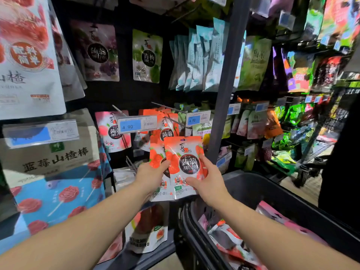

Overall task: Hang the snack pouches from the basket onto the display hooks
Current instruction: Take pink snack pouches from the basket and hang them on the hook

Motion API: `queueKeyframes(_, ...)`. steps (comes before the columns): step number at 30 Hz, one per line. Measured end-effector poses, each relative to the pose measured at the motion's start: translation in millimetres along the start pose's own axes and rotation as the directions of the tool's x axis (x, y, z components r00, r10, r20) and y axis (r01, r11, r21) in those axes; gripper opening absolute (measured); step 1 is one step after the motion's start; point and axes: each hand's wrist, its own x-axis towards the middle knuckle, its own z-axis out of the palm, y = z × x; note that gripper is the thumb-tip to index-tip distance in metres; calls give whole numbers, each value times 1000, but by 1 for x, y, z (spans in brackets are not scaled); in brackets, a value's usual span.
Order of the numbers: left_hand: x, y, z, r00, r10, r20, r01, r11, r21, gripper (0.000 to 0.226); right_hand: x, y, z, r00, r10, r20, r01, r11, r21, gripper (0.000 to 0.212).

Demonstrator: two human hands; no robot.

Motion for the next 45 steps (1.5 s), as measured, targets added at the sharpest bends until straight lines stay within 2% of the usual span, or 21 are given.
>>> queueKeyframes(4, 4, 0, 5, 1000, 20, 10, -20, 999, -33, 28, 3, 1, 1, 995, -44, -95, 43, 999, -13, 101)
queueKeyframes(10, 8, 2, 11, 999, 14, 30, -12, 998, -58, 27, 21, 0, -1, 978, -47, -203, 41, 999, -35, 90)
queueKeyframes(14, 12, 1, 12, 998, 38, 56, -37, 999, -24, 17, 31, -3, 2, 974, -6, -225, -5, 999, -45, 88)
queueKeyframes(18, 17, -1, 15, 996, 74, 54, -75, 997, 11, 17, 35, -1, 2, 975, 0, -221, -14, 998, -61, 86)
queueKeyframes(22, 21, -3, 17, 996, 75, 41, -76, 997, 18, 13, 35, -8, 1, 982, -33, -188, 18, 996, -83, 61)
queueKeyframes(25, 26, -4, 18, 997, 77, 15, -77, 997, 22, 9, 39, -9, 3, 978, -67, -195, 49, 994, -97, 59)
queueKeyframes(28, 32, -6, 19, 997, 79, 4, -79, 997, 22, 8, 46, -4, 7, 976, -93, -196, 66, 988, -140, 47)
queueKeyframes(32, 42, -12, 12, 998, 59, -39, -56, 996, 64, 12, 71, 6, 23, 982, -63, -179, 35, 987, -158, 66)
queueKeyframes(34, 50, -14, 6, 997, 31, -65, -27, 997, 74, 20, 93, 15, 33, 980, -83, -182, 51, 983, -179, 59)
queueKeyframes(36, 60, -15, -2, 994, -17, -107, 23, 998, 56, 39, 115, 20, 44, 977, -76, -198, 38, 981, -190, 46)
queueKeyframes(37, 64, -16, -6, 991, -39, -129, 46, 997, 55, 43, 125, 24, 50, 979, -53, -198, 18, 985, -174, 47)
queueKeyframes(39, 72, -19, -10, 984, -82, -161, 87, 996, 22, 42, 145, 31, 61, 983, 5, -182, -26, 993, -113, 55)
queueKeyframes(42, 87, -26, -17, 980, -76, -186, 77, 997, -1, 36, 165, 38, 77, 979, 61, -196, -70, 997, -43, 46)
queueKeyframes(45, 97, -30, -25, 981, -25, -192, 25, 1000, -1, 33, 179, 37, 89, 969, -8, -249, 5, 1000, -15, 60)
